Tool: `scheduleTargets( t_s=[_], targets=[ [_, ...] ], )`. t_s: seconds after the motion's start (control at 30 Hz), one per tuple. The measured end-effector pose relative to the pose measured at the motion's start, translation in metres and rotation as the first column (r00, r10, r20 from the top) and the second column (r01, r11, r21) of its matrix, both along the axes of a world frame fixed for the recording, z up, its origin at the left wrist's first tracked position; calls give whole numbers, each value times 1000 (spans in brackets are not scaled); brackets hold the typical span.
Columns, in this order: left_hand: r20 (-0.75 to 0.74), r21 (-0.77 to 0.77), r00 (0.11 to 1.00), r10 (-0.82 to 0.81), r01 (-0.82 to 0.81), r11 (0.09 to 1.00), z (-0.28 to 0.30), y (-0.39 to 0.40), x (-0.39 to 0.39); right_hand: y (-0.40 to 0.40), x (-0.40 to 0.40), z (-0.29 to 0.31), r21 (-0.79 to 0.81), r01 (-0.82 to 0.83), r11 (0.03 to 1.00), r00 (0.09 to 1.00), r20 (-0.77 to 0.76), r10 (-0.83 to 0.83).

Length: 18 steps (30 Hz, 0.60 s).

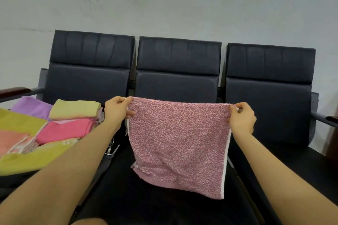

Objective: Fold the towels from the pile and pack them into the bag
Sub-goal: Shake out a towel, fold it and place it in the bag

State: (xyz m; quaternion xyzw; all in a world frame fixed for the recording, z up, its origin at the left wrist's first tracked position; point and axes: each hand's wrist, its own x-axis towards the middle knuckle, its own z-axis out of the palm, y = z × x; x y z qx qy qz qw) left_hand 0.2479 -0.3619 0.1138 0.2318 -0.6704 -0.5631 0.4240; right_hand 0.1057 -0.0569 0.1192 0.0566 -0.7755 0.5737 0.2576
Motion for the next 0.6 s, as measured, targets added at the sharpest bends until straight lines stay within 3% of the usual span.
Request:
scheduleTargets(
  t_s=[0.13, 0.27, 0.43, 0.6],
  targets=[
    [5, 18, 999, 44, -44, 999, -13, -3, -41, -19, -29, -10, 40, -17, 999, 999, 38, 15],
    [27, -51, 997, 78, -76, 996, -8, -6, -87, -42, -62, -1, -62, -99, 993, 995, -5, 99],
    [-180, -48, 980, 84, -94, 994, 14, 3, -107, -57, -69, 13, -201, -232, 952, 959, -209, 190],
    [-271, -21, 954, 130, -141, 990, -4, 24, -81, -49, -50, -8, -279, -276, 920, 950, -225, 217]
  ],
)
